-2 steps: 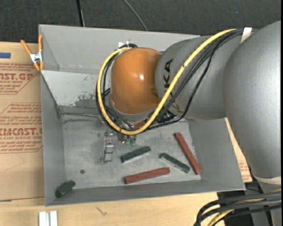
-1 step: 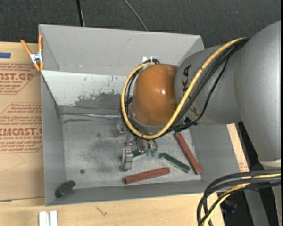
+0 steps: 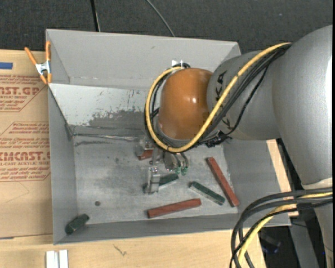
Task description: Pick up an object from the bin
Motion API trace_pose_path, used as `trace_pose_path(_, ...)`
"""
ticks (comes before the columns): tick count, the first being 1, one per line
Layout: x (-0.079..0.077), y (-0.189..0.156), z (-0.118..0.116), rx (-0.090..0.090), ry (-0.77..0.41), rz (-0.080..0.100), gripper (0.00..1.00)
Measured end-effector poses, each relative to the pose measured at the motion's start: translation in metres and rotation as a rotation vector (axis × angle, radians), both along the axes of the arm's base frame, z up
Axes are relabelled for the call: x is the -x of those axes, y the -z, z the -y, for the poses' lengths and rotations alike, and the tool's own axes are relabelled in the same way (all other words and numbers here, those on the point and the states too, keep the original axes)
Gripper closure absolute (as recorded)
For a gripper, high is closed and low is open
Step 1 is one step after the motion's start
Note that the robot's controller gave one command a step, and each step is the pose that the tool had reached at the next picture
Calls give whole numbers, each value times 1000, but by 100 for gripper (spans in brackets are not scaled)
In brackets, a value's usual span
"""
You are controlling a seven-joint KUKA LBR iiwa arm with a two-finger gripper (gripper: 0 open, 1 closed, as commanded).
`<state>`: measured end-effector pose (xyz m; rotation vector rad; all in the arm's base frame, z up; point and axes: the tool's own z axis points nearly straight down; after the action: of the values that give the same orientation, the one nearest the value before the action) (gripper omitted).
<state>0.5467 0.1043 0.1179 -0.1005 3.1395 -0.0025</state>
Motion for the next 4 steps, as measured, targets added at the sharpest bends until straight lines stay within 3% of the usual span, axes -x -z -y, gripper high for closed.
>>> trace_pose_path(1,7,42,23,-3,28,2,0)
trace_pose_path(2,-13,33,49,-3,10,1,100)
trace_pose_path(3,-13,33,49,-3,10,1,100)
trace_pose_path(4,-8,-108,70,-2,10,3,100)
